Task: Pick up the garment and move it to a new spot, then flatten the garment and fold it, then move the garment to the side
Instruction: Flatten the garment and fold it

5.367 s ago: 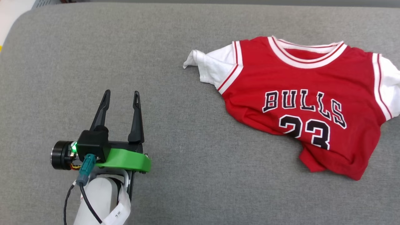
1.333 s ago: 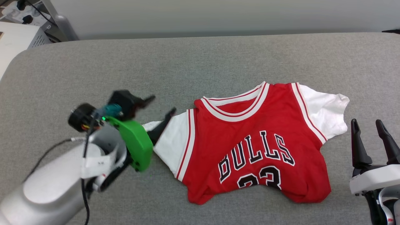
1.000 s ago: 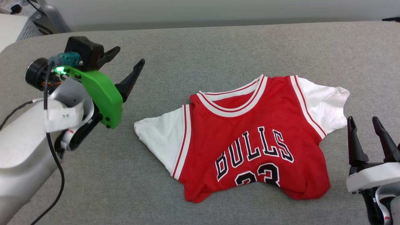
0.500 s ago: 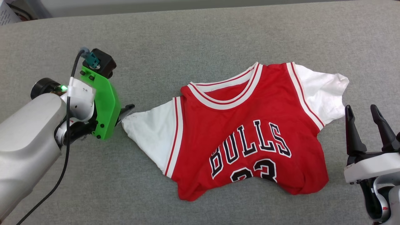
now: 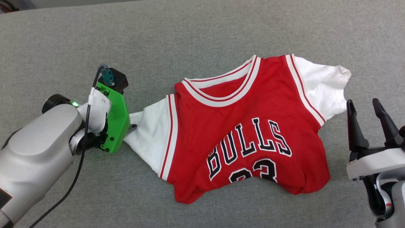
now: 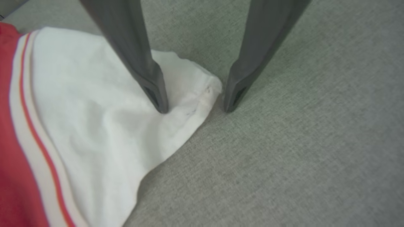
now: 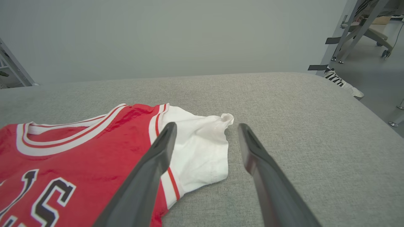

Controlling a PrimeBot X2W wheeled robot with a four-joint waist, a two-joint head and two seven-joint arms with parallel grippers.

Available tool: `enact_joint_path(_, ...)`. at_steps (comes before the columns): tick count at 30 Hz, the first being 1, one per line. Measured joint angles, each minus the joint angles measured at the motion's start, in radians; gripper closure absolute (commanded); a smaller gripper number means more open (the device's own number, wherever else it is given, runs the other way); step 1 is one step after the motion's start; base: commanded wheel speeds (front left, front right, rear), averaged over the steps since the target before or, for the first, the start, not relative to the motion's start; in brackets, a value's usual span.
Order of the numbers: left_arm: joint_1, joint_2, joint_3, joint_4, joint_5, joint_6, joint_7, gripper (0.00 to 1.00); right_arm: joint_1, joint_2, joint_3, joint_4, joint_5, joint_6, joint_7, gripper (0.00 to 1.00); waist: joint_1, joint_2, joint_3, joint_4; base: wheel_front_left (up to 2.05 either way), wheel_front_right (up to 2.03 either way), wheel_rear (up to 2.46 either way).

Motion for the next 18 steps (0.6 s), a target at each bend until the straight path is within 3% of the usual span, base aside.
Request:
enact_joint_path(7, -0.024, 0.002, -0.041, -0.044, 0.022, -0.002, -0.1, 1.0, 0.0, -0.003, -0.004, 0.017, 0.0, 0.0, -0.009, 0.0, 0.0, 0.0, -0.018, 0.009, 0.0, 0.0, 0.0)
enact_joint_path(18, -0.13, 0.008, -0.006, -0.069, 0.052, -0.003, -0.24, 1.0, -0.01, -0.003, 0.018, 0.03, 0.002, 0.0, -0.027, 0.0, 0.0, 0.0, -0.019, -0.001, 0.0, 0.0, 0.0)
